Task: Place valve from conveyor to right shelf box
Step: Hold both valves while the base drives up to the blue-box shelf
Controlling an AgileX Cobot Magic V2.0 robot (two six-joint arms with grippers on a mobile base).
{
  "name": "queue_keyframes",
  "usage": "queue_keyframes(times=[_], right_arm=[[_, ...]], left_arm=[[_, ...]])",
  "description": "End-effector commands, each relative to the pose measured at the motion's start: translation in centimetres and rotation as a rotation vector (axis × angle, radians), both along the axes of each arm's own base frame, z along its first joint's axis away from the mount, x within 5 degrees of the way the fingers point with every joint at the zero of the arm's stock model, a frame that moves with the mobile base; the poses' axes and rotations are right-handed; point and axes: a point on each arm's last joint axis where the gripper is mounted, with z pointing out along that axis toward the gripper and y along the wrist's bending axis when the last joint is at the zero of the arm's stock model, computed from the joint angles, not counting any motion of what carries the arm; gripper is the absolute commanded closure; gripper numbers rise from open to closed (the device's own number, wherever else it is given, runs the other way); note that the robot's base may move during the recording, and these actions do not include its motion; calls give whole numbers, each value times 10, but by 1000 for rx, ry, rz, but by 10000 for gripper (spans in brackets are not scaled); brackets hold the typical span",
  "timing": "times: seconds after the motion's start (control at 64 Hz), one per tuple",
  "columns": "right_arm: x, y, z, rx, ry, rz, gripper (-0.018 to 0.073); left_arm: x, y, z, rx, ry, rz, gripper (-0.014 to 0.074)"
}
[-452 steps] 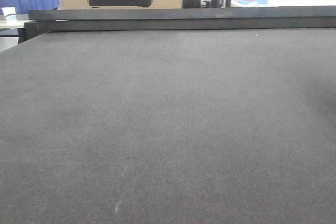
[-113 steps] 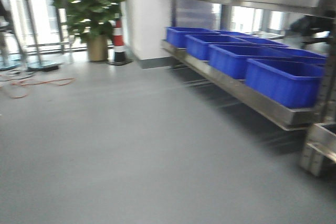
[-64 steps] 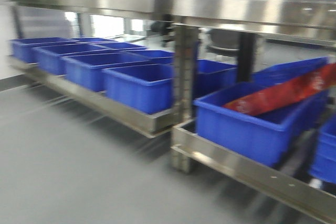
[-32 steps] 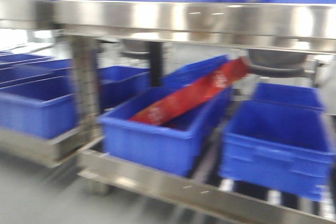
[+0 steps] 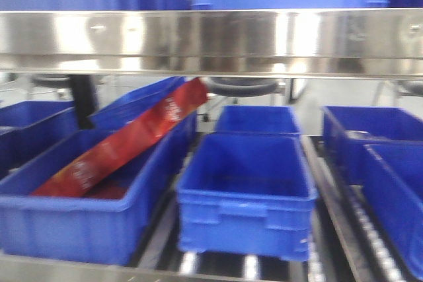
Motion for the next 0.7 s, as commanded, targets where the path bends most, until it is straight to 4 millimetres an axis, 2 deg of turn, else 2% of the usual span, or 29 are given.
queue_keyframes(times=[0.0,0.688], right_arm=[[-1,-1,12,-6,-92,-5,721],[-1,-1,12,-6,-92,-5,721]], left_arm=[[0,0,7,-7,-62,2,707],[0,0,7,-7,-62,2,707]])
